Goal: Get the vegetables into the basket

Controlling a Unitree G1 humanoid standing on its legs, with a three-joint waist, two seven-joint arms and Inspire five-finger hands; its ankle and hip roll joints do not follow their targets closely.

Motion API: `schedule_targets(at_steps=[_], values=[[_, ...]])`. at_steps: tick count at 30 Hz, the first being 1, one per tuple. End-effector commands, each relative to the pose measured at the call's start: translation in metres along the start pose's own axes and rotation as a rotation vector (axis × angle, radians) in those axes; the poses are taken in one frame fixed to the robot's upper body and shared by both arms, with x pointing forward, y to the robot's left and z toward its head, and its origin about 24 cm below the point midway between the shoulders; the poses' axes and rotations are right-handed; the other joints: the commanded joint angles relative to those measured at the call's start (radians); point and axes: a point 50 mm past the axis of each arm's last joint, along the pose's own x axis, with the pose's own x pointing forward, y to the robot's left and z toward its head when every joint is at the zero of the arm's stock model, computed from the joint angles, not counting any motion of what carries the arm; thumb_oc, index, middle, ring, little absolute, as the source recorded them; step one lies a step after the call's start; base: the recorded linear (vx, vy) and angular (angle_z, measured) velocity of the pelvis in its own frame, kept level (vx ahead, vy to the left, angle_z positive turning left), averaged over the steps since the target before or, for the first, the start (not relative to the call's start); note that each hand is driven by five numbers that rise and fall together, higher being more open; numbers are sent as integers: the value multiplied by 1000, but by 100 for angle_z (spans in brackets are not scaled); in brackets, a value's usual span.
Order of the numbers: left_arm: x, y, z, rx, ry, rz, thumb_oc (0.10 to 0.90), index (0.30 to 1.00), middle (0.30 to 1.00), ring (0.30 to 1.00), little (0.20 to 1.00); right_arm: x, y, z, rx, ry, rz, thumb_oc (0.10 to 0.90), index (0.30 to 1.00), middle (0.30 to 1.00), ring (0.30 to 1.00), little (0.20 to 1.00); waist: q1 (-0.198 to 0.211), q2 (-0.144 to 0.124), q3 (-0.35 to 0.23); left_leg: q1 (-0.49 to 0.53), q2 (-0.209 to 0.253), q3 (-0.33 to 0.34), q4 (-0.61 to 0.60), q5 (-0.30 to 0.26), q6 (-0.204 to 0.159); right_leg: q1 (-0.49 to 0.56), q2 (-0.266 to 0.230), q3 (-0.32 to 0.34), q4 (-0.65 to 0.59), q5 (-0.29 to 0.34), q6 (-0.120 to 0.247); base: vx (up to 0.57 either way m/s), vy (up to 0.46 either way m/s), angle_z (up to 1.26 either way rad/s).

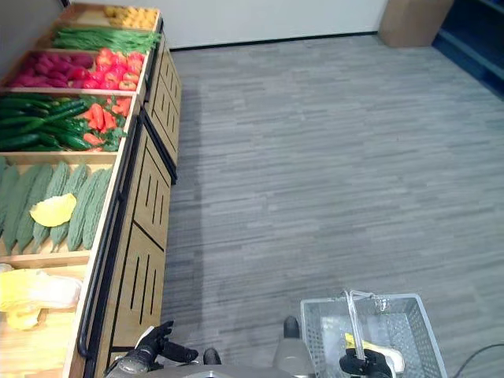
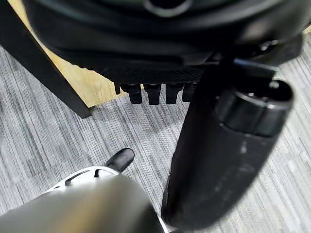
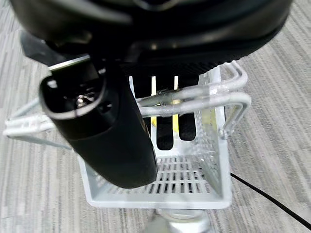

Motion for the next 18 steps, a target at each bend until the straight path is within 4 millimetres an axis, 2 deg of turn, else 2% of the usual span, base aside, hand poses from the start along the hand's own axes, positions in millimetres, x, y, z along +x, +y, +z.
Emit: schedule_targets(at_steps=[1, 2, 4, 5, 7, 8, 9, 11, 12, 13, 15, 17, 18], values=[[0, 9, -1, 24, -2, 31, 900, 1000, 1000, 1000, 1000, 0, 8, 15, -19, -87, 34, 400, 300, 300, 300, 300, 0, 9, 5, 67, 8, -35, 40, -101, -3, -44, -110, -31, 13, 106, 82, 254, 15, -35], [0, 13, -2, 11, 8, 49, 900, 1000, 1000, 1000, 1000, 1, 7, 17, -17, -96, 29, 400, 300, 300, 300, 300, -11, 9, 2, 82, 2, -31, 33, -108, -12, -53, -71, -40, -81, 100, 75, 178, -51, -6], [1, 15, -1, 2, 8, 57, 900, 1000, 1000, 1000, 1000, 1, 7, 20, -16, -105, 26, 400, 300, 300, 300, 300, -17, 9, 2, 82, -1, -35, 32, -111, -15, -70, -52, -33, -119, 104, 73, 190, -86, -4], [1, 17, 1, -18, 0, 66, 900, 1000, 1000, 1000, 1000, 2, 7, 24, -13, -125, 30, 400, 300, 300, 300, 300, -31, 5, -4, 90, -4, -49, 32, -119, -25, -94, -25, -9, -152, 109, 69, 220, -146, 5], [1, 15, 1, -20, 4, 60, 900, 1000, 1000, 1000, 1000, 1, 8, 22, -8, -124, 35, 400, 300, 300, 300, 300, -39, 7, -11, 93, 1, -57, 36, -124, -33, -76, -14, 7, -157, 90, 62, 228, -181, 26], [1, 11, 0, -37, 6, 50, 900, 1000, 1000, 1000, 1000, 0, 4, 19, -11, -120, 35, 400, 300, 300, 300, 300, -38, 16, -28, 104, 26, -73, 58, -135, -48, -48, 18, 12, -158, 61, 37, 176, -164, 40], [1, 11, 0, -37, 7, 51, 900, 1000, 1000, 1000, 1000, 0, 5, 19, -11, -120, 35, 400, 300, 300, 300, 300, -38, 14, -30, 101, 25, -73, 58, -132, -48, -50, 17, 13, -159, 63, 36, 263, -250, 35], [1, 5, 0, -70, 7, 44, 900, 1000, 1000, 1000, 1000, 1, -3, 19, -9, -123, 21, 400, 300, 300, 300, 300, -40, 29, -39, 92, 57, -95, 95, -119, -63, -33, 42, -2, -143, 33, 15, 192, -221, 3], [1, -1, 3, -78, -2, 28, 900, 1000, 1000, 1000, 1000, 2, -13, 19, 3, -126, -4, 400, 300, 300, 300, 300, -41, 42, -42, 52, 85, -123, 165, -56, -88, -23, 63, -9, -131, 10, -10, 162, -213, 10], [1, -1, 3, -78, -2, 29, 900, 1000, 1000, 1000, 1000, 2, -13, 20, 3, -126, -3, 400, 300, 300, 300, 300, -42, 40, -44, 49, 84, -124, 165, -53, -88, -25, 62, -9, -133, 12, -11, 164, -244, 25], [2, -4, 8, -68, -21, 24, 900, 1000, 1000, 1000, 1000, 2, -20, 19, 9, -129, -19, 400, 300, 300, 300, 300, -42, 45, -44, 5, 108, -159, 253, 22, -112, -10, 80, -12, -127, -18, -40, 146, -207, 30], [3, -4, 13, -92, -33, 29, 900, 1000, 1000, 1000, 1000, 1, -29, 15, 17, -125, -41, 400, 300, 300, 300, 300, -39, 38, -28, -79, 125, -202, 421, 115, -132, 30, 95, -11, -131, -53, -82, 176, -287, 35], [4, -3, 23, -117, -56, 37, 900, 1000, 1000, 1000, 1000, 0, -38, 7, 18, -99, -67, 400, 300, 300, 300, 300, -29, 24, -9, -155, 118, -246, 522, 155, -129, 59, 93, -13, -130, -88, -108, 128, -229, 44]])
